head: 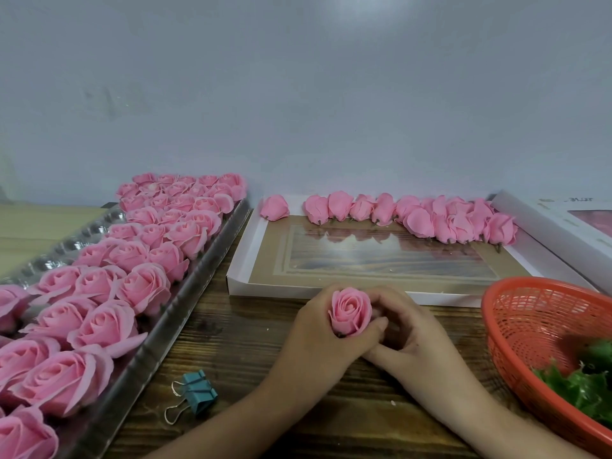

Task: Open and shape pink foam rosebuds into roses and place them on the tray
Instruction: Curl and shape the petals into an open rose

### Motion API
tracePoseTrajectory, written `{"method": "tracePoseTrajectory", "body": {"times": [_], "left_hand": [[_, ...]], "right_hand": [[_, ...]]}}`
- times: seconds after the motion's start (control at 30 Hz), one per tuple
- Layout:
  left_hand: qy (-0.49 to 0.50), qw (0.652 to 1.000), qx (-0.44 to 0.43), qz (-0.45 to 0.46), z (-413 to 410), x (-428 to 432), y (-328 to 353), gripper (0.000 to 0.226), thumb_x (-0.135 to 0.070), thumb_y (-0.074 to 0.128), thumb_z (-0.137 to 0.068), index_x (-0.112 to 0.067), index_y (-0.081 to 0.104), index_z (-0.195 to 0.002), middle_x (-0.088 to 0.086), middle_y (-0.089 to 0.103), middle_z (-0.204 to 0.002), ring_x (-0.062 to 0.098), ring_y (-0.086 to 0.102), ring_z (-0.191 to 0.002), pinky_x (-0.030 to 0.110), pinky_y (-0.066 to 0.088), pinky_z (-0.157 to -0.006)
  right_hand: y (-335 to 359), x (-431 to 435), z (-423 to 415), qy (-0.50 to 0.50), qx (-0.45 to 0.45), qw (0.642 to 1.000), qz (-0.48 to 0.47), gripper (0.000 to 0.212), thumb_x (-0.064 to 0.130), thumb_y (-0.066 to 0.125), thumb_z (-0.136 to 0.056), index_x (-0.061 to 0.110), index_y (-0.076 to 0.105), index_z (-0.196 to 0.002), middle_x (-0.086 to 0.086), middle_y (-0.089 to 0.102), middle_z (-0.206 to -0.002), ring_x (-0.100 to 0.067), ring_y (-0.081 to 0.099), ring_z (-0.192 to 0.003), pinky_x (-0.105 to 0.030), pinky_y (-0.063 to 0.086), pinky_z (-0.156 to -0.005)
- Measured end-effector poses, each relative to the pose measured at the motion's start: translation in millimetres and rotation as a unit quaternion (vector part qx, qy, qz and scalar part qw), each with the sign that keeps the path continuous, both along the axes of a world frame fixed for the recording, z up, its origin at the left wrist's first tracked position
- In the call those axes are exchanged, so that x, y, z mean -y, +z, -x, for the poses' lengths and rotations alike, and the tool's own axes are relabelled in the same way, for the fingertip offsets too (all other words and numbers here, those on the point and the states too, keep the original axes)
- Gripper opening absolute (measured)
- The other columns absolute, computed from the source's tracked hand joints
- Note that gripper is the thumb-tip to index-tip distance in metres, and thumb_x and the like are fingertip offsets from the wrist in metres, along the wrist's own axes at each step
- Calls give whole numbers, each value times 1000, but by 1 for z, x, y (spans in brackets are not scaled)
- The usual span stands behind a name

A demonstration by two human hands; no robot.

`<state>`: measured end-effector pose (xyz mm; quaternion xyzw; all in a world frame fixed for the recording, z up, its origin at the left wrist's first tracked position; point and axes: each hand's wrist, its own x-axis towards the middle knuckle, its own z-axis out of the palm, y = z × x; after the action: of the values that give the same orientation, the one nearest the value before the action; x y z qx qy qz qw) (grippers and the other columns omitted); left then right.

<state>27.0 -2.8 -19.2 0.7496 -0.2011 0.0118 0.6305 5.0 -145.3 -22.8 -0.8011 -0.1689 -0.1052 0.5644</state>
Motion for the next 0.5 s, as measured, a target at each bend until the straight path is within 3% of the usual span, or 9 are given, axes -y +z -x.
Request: {"method": "tracePoseTrajectory", "body": {"times": [0.13,0.23,0.33,0.5], "left_hand": [[4,1000,11,-13,1,0,1,19,-13,73,-73,-26,62,-80,-16,64,-73,-2,61,-69,6,43,-59],[23,1000,5,-9,0,0,1,19,-10,74,-73,-25,64,-81,-16,66,-73,-2,62,-69,7,44,-59],[37,999,4,8,-1,0,2,18,-10,74,-74,-22,68,-85,-12,70,-79,0,65,-72,7,45,-60],[49,999,4,-2,2,-1,3,10,-19,73,-78,-25,65,-79,-14,66,-65,-1,58,-52,9,42,-47]], "right_hand": [[2,-2,1,6,7,1000,25,49,-1,78,-73,37,68,-102,10,64,-99,-15,64,-89,-36,55,-74],[2,-4,3,10,18,999,28,50,2,74,-70,36,65,-105,9,64,-93,-10,57,-69,-30,53,-63],[3,-6,6,14,13,999,31,52,10,73,-69,39,58,-110,6,65,-91,-9,54,-61,-37,55,-63],[8,0,5,16,56,996,70,49,3,57,-76,36,59,-112,9,68,-98,-17,62,-82,-30,53,-76]]}}
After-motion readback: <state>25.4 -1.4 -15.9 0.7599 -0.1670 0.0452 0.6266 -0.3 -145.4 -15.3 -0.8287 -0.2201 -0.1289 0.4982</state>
